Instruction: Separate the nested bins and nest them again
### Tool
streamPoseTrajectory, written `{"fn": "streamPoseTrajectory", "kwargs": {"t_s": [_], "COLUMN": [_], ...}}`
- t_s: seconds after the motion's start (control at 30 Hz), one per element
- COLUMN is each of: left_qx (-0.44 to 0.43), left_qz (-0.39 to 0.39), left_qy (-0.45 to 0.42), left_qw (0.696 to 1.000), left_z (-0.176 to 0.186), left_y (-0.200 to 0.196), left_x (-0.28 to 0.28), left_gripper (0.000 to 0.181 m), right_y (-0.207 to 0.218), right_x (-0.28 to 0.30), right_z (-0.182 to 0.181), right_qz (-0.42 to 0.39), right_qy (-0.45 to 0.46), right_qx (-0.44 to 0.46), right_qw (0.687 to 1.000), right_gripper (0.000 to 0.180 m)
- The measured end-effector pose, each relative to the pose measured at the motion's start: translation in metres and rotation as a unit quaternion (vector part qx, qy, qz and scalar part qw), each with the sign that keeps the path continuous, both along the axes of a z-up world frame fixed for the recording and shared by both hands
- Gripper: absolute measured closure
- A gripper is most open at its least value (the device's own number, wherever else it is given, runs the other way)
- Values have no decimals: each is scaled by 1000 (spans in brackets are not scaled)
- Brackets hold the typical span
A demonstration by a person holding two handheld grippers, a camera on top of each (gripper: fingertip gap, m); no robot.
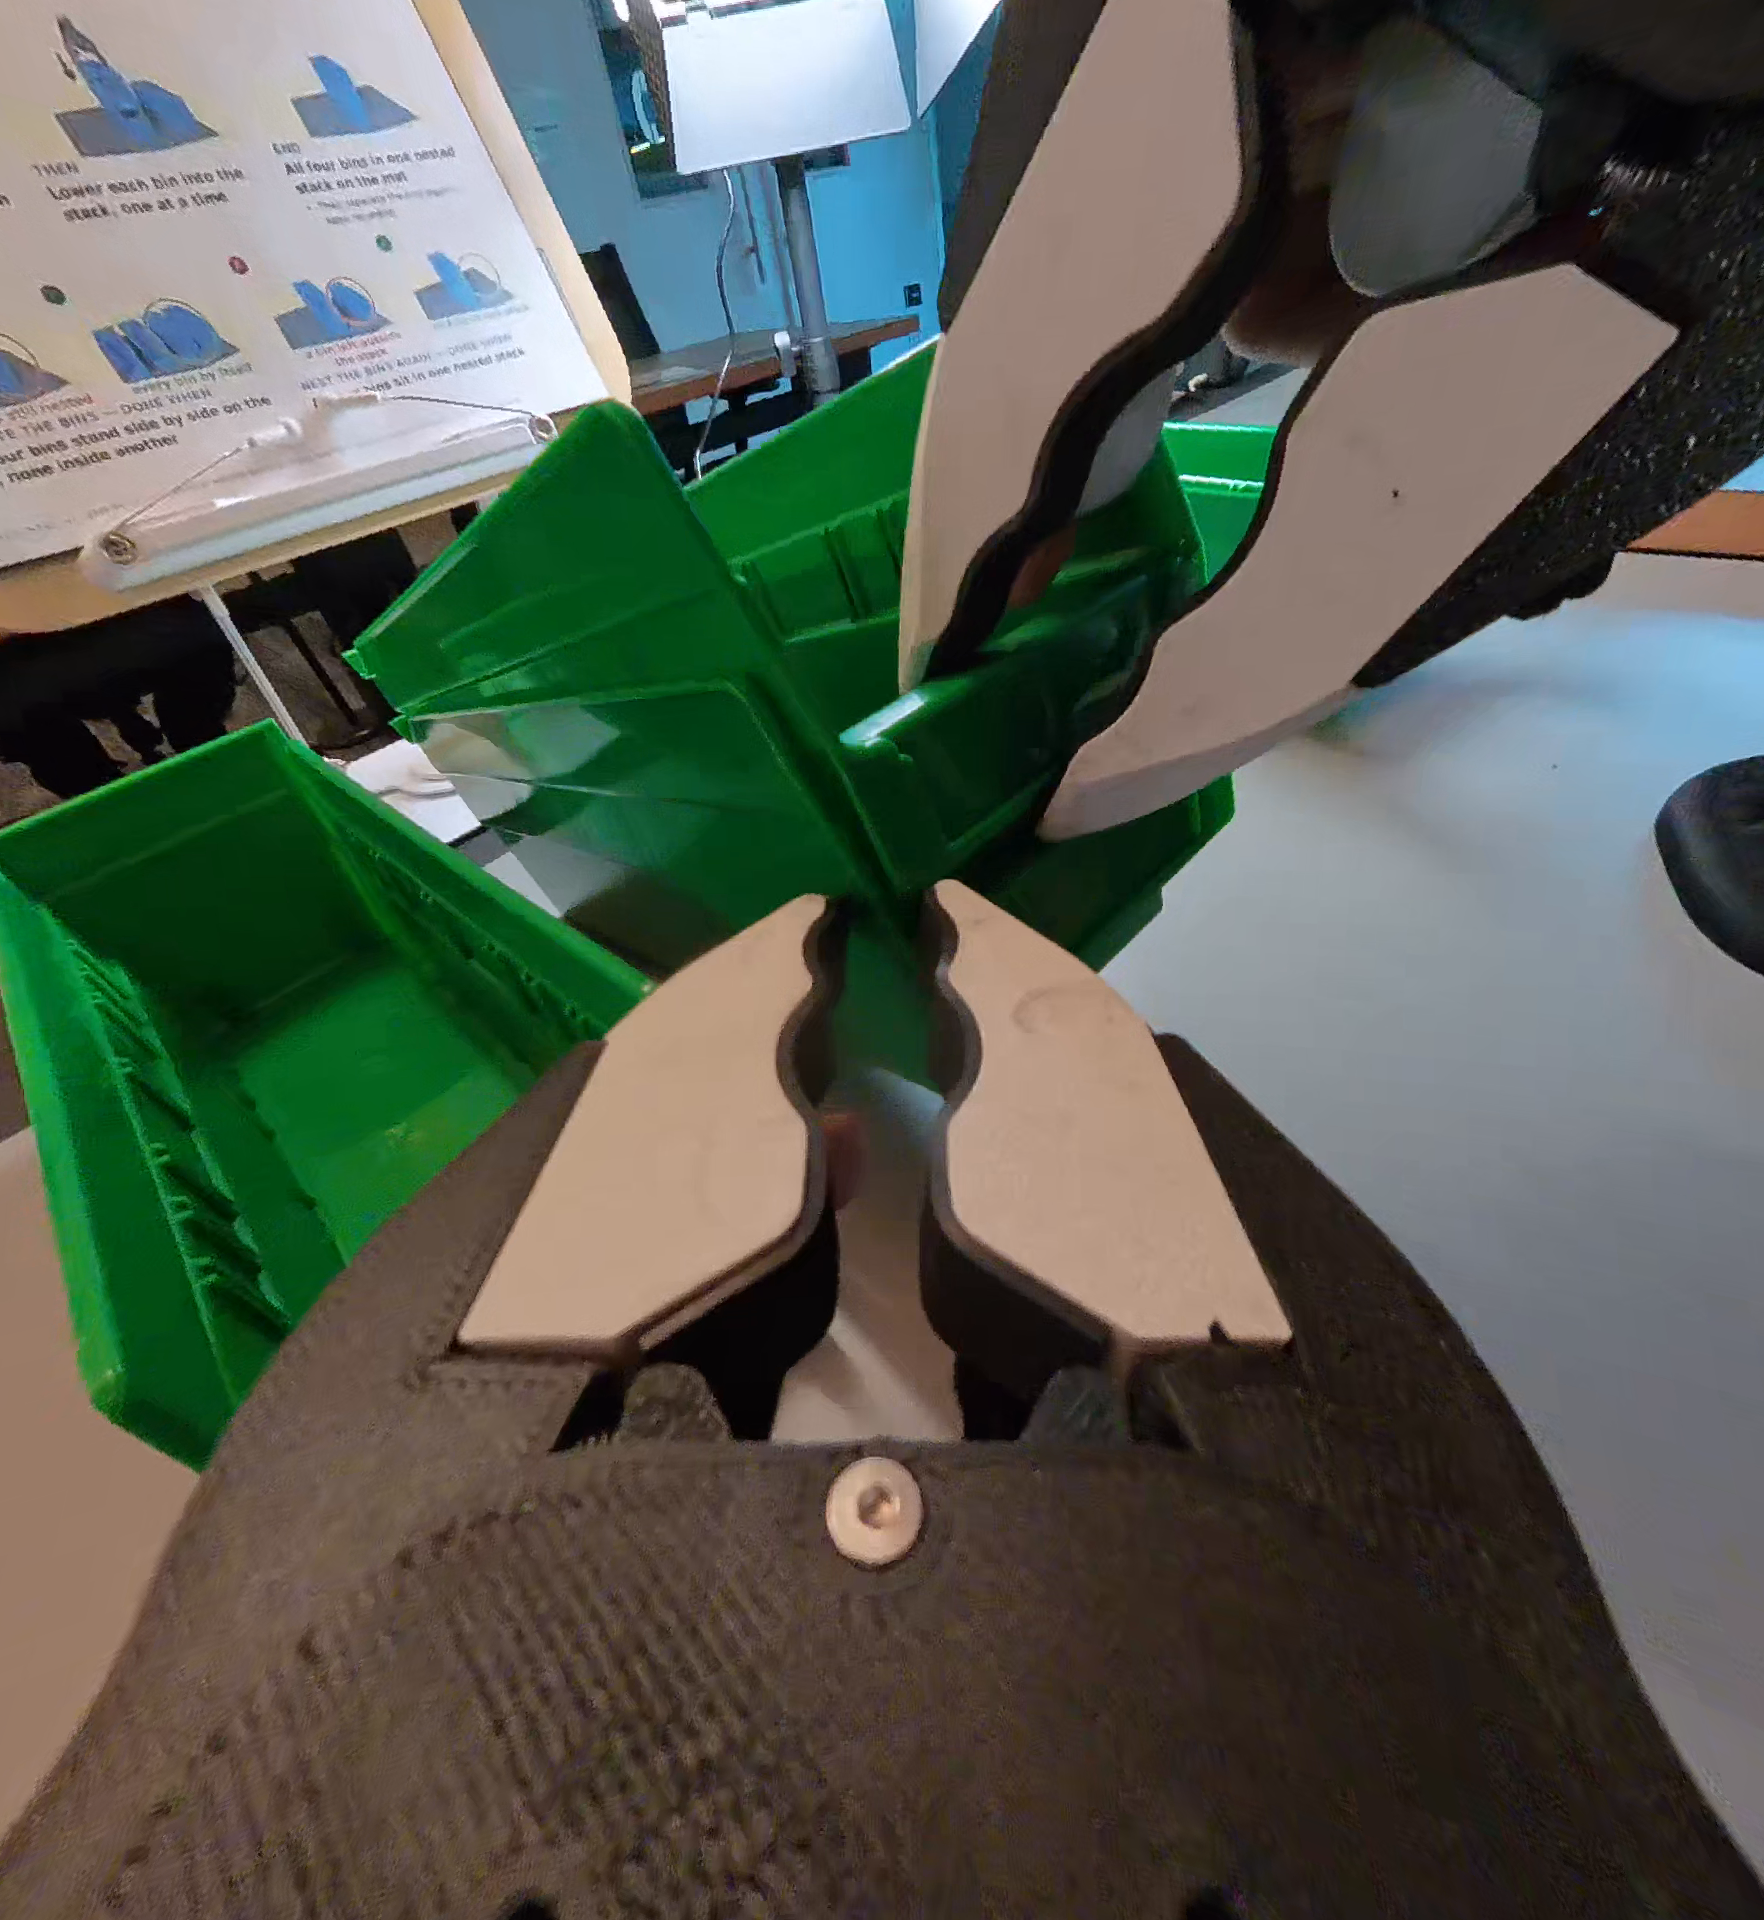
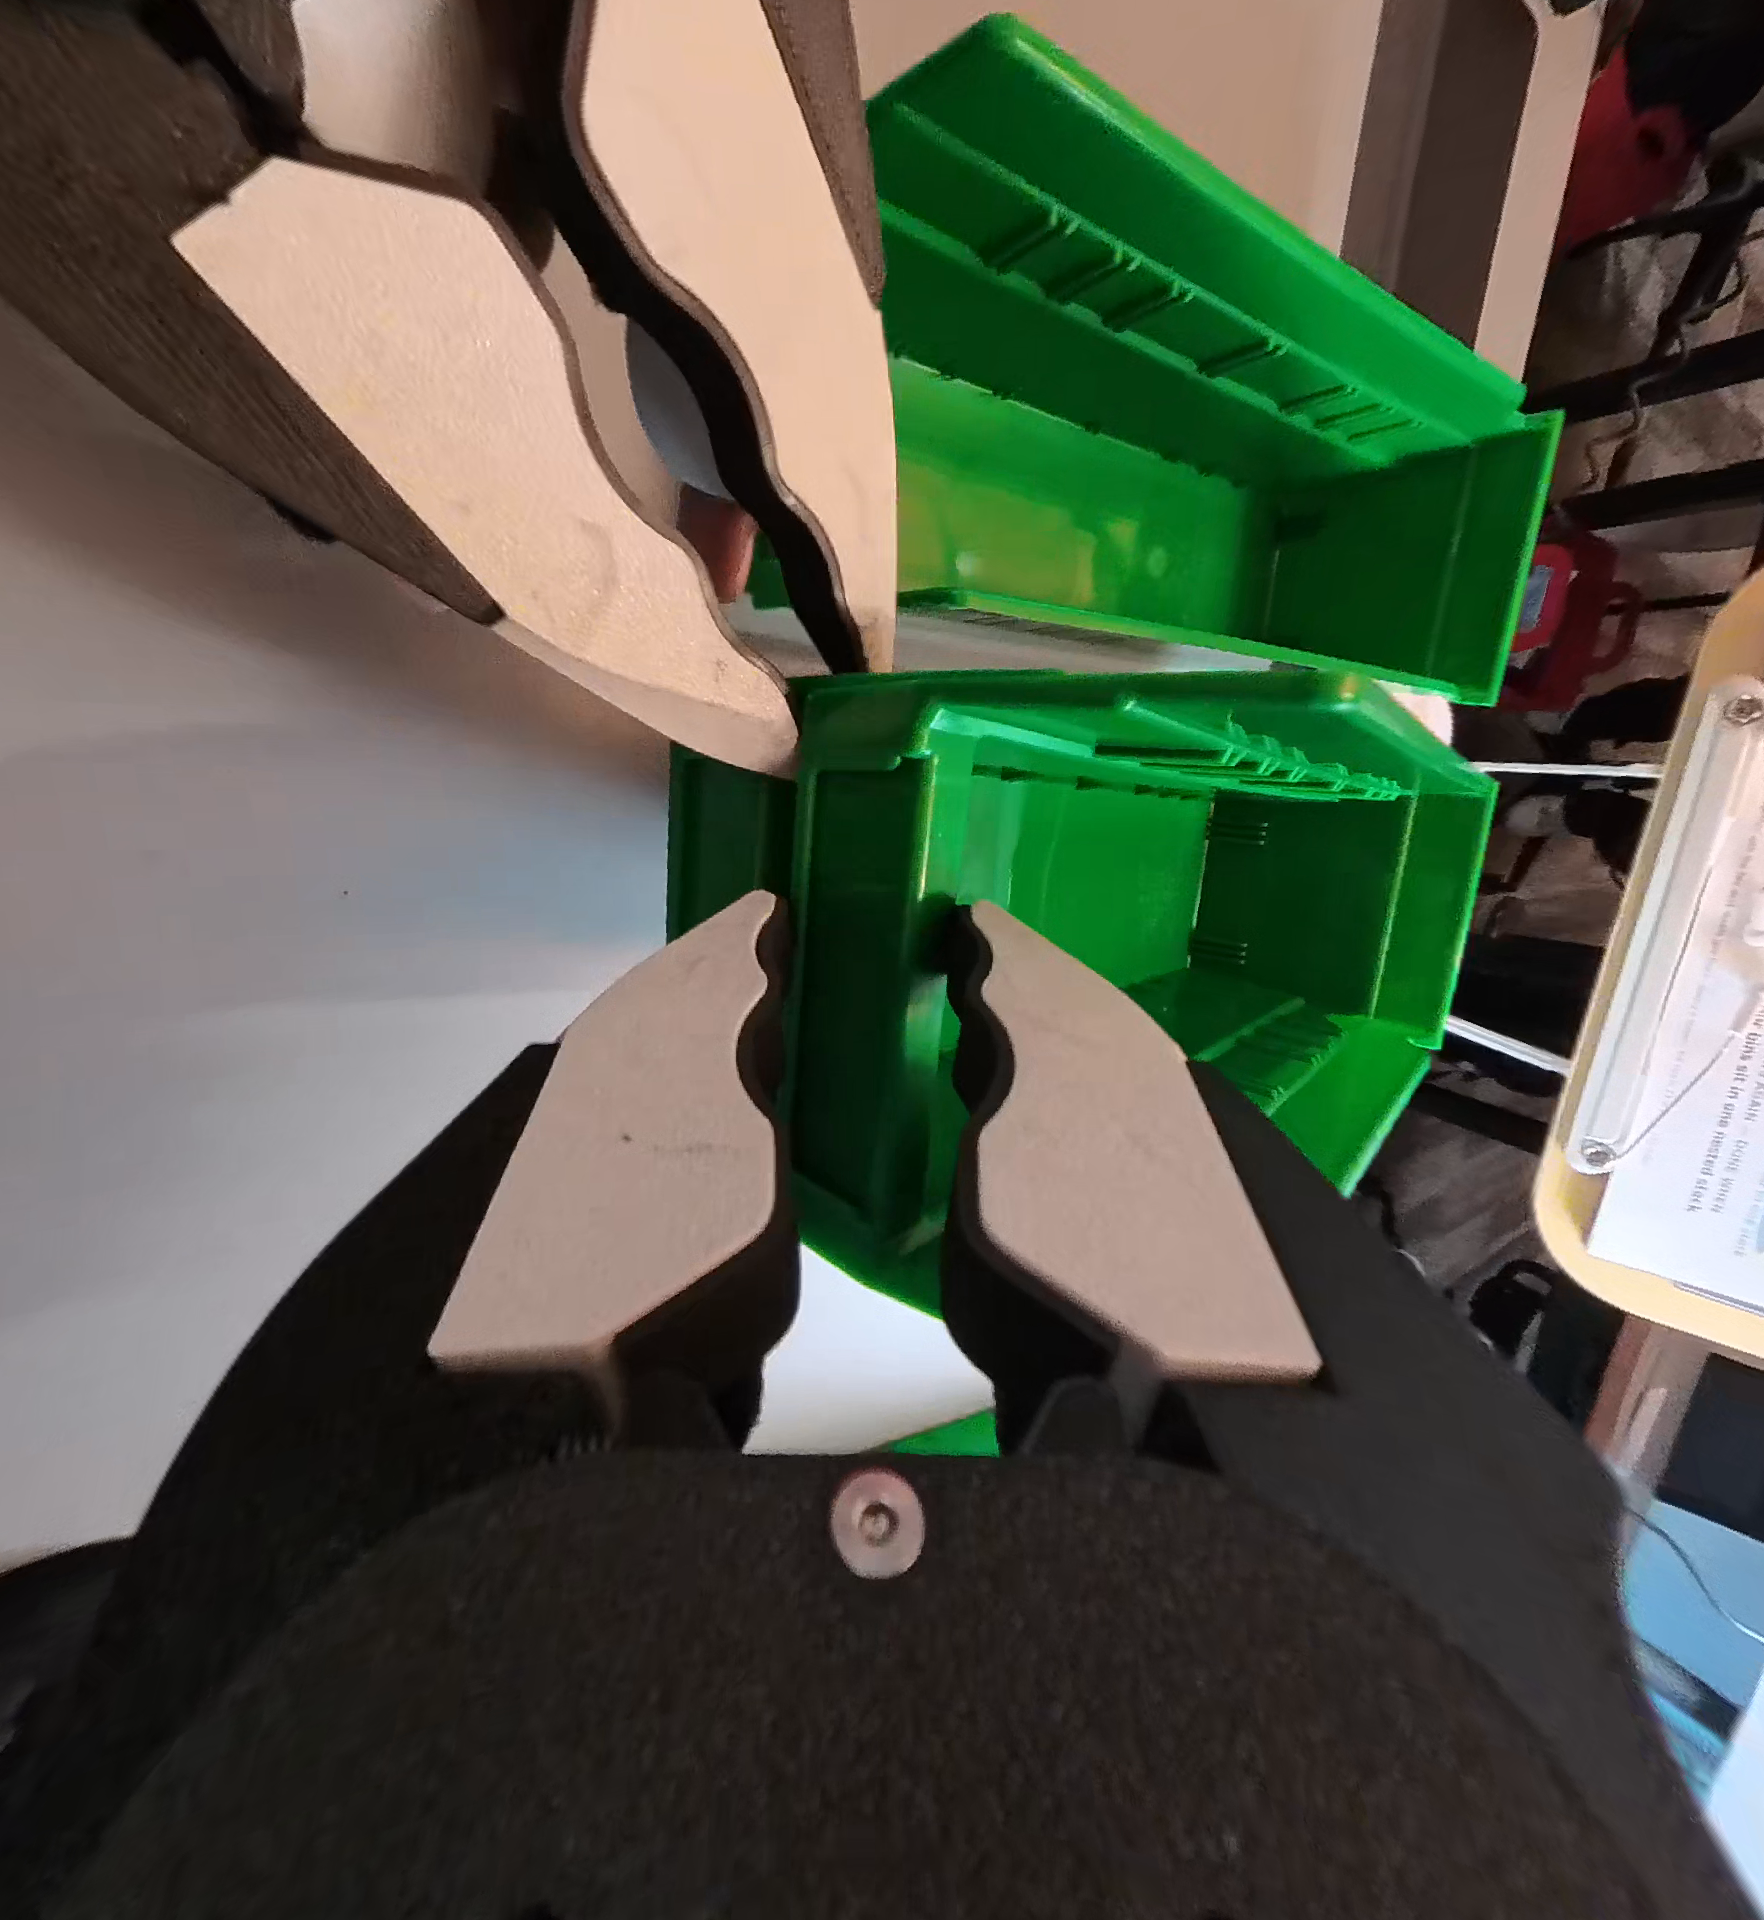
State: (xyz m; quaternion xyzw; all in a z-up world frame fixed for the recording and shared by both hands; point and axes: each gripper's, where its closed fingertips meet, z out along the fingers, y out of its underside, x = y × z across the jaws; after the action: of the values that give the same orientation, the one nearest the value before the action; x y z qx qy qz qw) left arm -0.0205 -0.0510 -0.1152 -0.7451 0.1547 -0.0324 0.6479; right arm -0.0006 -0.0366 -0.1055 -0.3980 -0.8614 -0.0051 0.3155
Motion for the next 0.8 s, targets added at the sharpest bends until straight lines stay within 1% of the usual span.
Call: {"fn": "streamPoseTrajectory", "kwargs": {"t_s": [0.23,0.47,0.73,0.77,0.8], "left_qx": [18,37,39,26,-52], "left_qz": [-2,2,-5,-5,8], "left_qy": [21,30,31,35,63], "left_qw": [1000,999,999,999,997], "left_z": [-1,0,-7,-12,-44], "left_y": [2,5,8,9,11], "left_x": [3,6,11,11,5], "left_gripper": [167,168,168,170,169], "right_y": [3,7,10,11,15], "right_x": [3,6,11,10,7], "right_z": [4,6,9,14,36], "right_qz": [10,8,1,-2,-15], "right_qy": [4,7,32,45,90], "right_qx": [3,-14,-29,-31,-42], "right_qw": [1000,1000,999,999,995], "right_gripper": [151,151,151,150,150]}}
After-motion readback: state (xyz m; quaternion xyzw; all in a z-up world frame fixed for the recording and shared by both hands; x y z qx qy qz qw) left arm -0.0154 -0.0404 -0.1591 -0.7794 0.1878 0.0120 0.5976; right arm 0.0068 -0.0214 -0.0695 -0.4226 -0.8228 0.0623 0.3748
